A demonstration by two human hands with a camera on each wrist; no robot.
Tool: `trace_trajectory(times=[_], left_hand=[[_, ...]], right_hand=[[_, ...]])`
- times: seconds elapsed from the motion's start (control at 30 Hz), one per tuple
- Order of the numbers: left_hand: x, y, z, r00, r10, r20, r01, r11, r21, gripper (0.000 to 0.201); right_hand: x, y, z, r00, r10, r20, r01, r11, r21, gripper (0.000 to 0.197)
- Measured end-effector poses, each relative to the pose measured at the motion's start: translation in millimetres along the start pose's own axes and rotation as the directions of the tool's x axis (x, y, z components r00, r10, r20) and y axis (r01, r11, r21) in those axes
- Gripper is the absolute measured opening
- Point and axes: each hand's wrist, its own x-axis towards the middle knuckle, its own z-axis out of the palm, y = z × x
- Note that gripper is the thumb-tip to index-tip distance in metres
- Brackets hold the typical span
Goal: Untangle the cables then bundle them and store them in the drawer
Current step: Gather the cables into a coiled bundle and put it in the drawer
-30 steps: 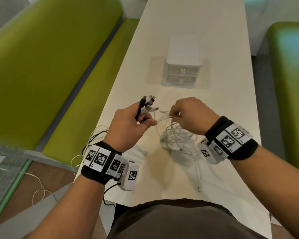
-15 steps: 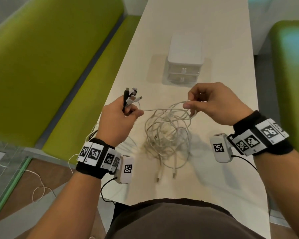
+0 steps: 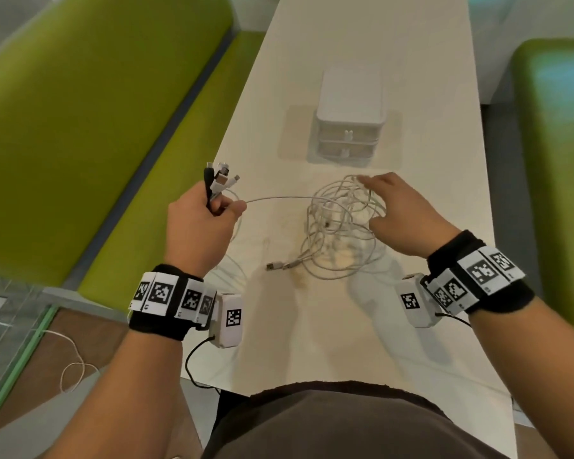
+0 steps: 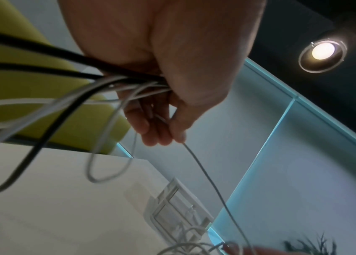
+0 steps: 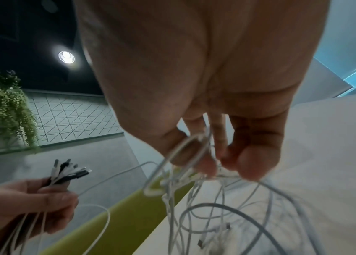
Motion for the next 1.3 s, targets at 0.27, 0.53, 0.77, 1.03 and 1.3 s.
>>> trace_trajectory(times=[0.27,0.53,0.77,1.03,1.3], left_hand=[[-9,14,3,0.992,0.073,0.106,-0.05,0.977,-0.205,0.025],[0,14,-16,0.98,0.147,0.136,-0.108,0.959,-0.261,0.029],[16,-8,-10,0.975,0.212,0.059,-0.22,0.922,0.318,0.01],[13,-29,15,0.95,0.11,0.291,-0.233,0.87,0.434,0.019],[-18,12,33,0.779,0.367,0.508,-0.471,0.878,0.089,0.031]], right_hand=[[-7,-20,14,0.934,-0.255,-0.252,0.272,0.962,0.035,0.045],[-5,-28,39,0.969,-0.073,-0.235,0.133,0.96,0.248,0.051],[-9,-33,19,0.924,-0.342,0.169,0.315,0.934,0.168,0.027],[-7,-24,25,0.986,-0.145,0.077,0.16,0.958,-0.239,0.036],[2,-46,28,0.935,-0.315,0.163,0.343,0.92,-0.19,0.027]])
